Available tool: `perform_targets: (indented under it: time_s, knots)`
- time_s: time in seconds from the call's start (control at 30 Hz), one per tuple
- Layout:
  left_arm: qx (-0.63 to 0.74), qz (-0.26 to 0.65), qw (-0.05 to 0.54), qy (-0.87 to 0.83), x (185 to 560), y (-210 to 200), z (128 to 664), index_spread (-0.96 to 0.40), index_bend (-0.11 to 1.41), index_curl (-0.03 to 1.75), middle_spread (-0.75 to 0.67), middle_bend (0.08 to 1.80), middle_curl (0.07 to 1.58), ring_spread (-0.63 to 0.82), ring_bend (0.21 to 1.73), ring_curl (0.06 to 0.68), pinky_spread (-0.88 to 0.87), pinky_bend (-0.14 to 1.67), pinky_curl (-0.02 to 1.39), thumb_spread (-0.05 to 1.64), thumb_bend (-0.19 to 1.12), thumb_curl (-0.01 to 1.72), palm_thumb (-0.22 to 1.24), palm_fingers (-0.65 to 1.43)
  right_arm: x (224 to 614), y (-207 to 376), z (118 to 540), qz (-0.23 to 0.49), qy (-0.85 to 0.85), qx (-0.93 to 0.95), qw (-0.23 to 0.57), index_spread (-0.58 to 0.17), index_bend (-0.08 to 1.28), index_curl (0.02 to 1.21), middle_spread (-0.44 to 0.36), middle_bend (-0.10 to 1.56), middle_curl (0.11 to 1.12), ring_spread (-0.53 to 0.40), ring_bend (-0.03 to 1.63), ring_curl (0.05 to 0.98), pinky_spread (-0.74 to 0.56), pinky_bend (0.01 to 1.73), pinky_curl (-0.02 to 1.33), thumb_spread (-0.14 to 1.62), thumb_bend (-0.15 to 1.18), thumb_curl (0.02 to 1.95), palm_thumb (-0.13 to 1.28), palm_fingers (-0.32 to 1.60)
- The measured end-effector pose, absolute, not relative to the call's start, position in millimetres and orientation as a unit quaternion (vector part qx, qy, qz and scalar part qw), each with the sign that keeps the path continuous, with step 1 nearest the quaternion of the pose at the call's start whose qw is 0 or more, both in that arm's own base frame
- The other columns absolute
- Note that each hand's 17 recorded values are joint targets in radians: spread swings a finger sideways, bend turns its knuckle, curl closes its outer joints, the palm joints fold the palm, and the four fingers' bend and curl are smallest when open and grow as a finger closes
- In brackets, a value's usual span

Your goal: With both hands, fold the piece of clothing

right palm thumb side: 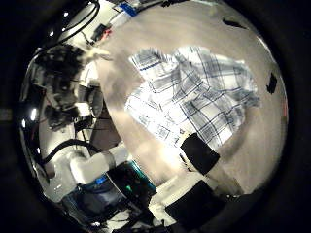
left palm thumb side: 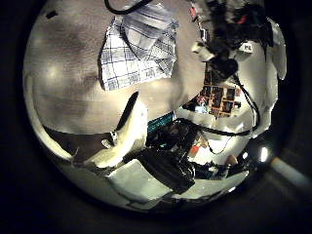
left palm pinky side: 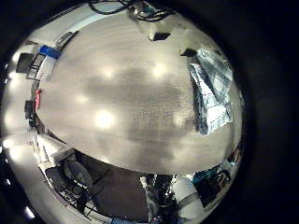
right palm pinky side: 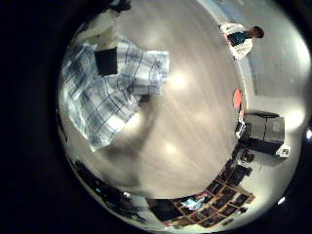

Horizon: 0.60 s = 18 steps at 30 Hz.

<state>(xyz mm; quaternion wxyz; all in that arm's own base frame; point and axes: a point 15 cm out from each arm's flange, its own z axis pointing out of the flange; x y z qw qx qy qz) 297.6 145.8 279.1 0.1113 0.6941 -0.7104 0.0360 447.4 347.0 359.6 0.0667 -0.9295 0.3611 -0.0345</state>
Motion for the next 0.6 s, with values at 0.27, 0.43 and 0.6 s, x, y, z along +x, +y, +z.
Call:
perform_targets:
  time_s: [0.27,0.43,0.6]
  knots:
    - [0.692,0.035,0.105,-0.714,298,126,293,-0.06,0.19,0.42,0.11,0.18,0.31,0.2,0.66,0.221,0.29,0.29,0.37,1.23,-0.02,0.3,0.35,0.22,457,269,435,-0.051,0.418,-0.9,0.114,-0.471,0.15,0.33,-0.081,0.36,0.36,0.029,0.88,0.36,0.29,0.92,0.58,1.19,-0.01,0.62,0.76,0.01]
    - [0.697,0.031,0.101,-0.709,299,108,302,-0.06,0.19,0.42,0.11,0.18,0.31,0.2,0.66,0.22,0.29,0.29,0.37,1.23,-0.02,0.3,0.35,0.22,439,206,442,-0.023,0.465,-0.882,0.07,-0.449,0.18,0.33,-0.068,0.36,0.36,0.02,0.85,0.333,0.35,0.85,0.52,1.19,-0.01,0.61,0.77,0.06]
    - [0.705,0.024,0.101,-0.702,299,85,312,-0.06,0.19,0.43,0.11,0.18,0.31,0.2,0.66,0.219,0.29,0.29,0.37,1.22,-0.01,0.3,0.36,0.22,426,149,454,-0.013,0.5,-0.865,0.044,-0.434,0.19,0.33,-0.058,0.35,0.36,0.018,0.82,0.313,0.37,0.76,0.47,1.22,-0.02,0.58,0.73,0.08]
